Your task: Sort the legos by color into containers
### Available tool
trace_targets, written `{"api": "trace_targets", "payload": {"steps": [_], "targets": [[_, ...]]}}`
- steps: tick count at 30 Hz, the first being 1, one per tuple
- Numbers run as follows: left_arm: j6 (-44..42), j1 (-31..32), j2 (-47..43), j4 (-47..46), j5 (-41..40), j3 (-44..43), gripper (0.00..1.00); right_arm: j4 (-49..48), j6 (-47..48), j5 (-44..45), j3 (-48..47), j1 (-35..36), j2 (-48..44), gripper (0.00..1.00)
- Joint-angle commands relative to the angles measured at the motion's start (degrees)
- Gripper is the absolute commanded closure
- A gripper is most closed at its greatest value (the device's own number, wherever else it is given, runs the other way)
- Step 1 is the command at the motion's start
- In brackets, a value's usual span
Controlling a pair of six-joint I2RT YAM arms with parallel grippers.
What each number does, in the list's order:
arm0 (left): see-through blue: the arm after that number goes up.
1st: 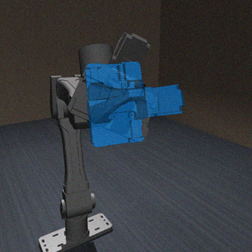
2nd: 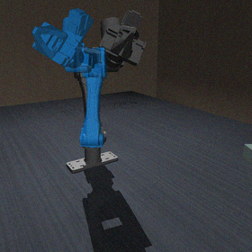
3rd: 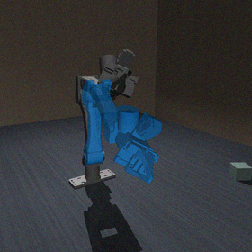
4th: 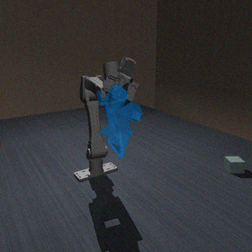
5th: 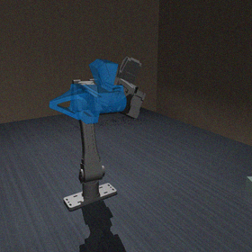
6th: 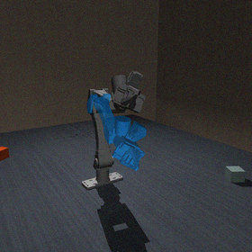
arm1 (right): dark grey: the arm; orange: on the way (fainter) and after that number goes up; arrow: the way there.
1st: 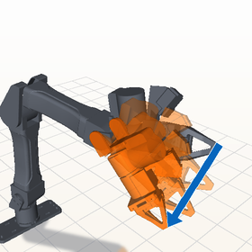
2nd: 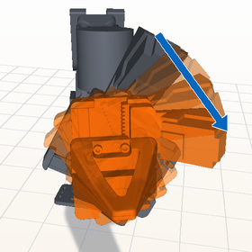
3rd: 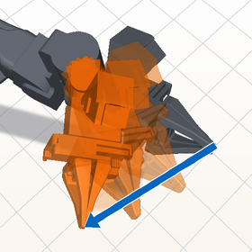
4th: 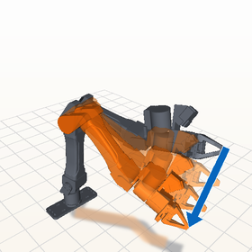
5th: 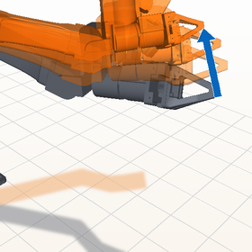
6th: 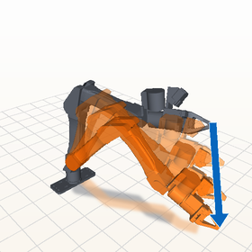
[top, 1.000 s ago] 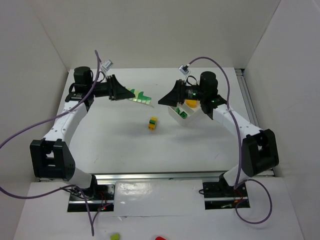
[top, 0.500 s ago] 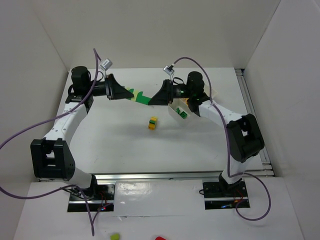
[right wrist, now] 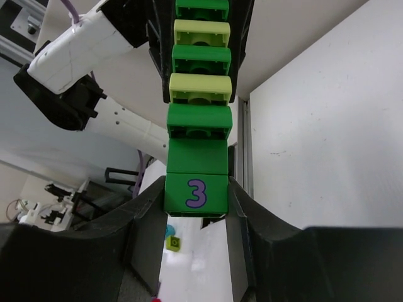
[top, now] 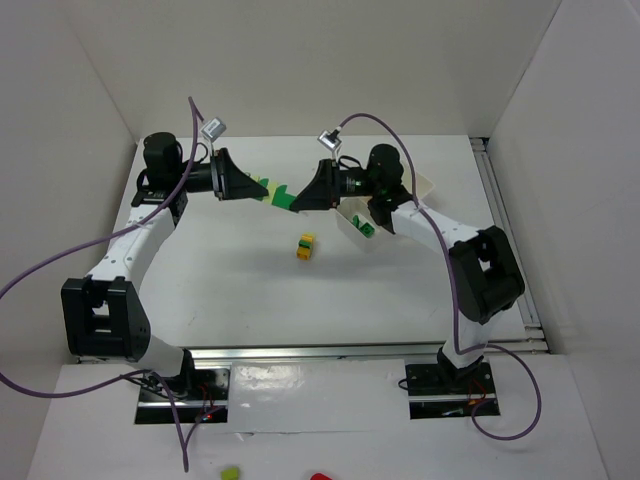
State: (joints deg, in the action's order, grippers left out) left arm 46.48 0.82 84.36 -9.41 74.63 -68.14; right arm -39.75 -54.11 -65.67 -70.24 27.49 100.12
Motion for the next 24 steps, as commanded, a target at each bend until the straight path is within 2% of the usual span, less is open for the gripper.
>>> {"api": "trace_targets", "payload": {"steps": [1,5,9,11,13,14,15,16,18,19,20,23,24], "targets": [[-0.1,-1.2,-0.8,-1.8,1.0,-0.2,1.00,0.5,3.6,1.2,1.7,-1.2,-1.6,0.78],[-0.1,-1.7,-0.8,-1.8,0.0,-0.2,1.00,6.2,7.9,4.1,6.6,-4.0,-5.4,0.82],[-1.2,-1.7,-0.3,0.4,-1.2,-0.2,1.00,21.9,17.1,8.3,6.6,-5.2,-7.8,0.82],[-1.2,-2.2,-0.2,1.2,-2.0,-0.2,1.00,23.7,18.9,9.5,6.6,-5.2,-8.5,0.82],[-4.3,-2.2,0.3,6.2,-4.1,-1.3,1.00,24.6,19.5,10.2,6.1,-5.7,-8.5,0.82],[-10.3,-2.2,1.2,10.9,-8.6,-2.3,1.00,25.6,20.2,11.0,5.6,-5.7,-8.5,0.82],[-12.3,-2.2,1.7,18.3,-9.9,-3.6,1.00,26.4,20.2,11.6,5.5,-5.7,-8.5,0.82],[-13.0,-2.2,2.3,19.2,-10.7,-3.6,1.00,27.8,21.1,12.1,4.9,-5.7,-8.5,0.82],[-13.8,-1.7,2.8,20.9,-16.3,-2.9,1.00,29.2,22.2,13.5,4.8,-5.7,-8.5,0.82],[-15.4,-1.2,3.4,27.1,-20.2,-3.7,1.00,31.5,23.2,14.3,4.1,-5.7,-8.5,0.82],[-18.6,0.9,5.1,30.6,-30.8,-5.7,1.00,32.6,24.4,15.8,3.4,-5.7,-8.5,0.82],[-20.5,4.7,8.4,38.4,-46.1,-6.3,1.00,35.9,25.1,18.5,2.8,-5.7,-9.1,0.82],[-21.1,7.0,9.7,39.2,-54.9,-6.3,1.00,36.6,25.8,20.1,2.8,-5.7,-9.1,0.82]]}}
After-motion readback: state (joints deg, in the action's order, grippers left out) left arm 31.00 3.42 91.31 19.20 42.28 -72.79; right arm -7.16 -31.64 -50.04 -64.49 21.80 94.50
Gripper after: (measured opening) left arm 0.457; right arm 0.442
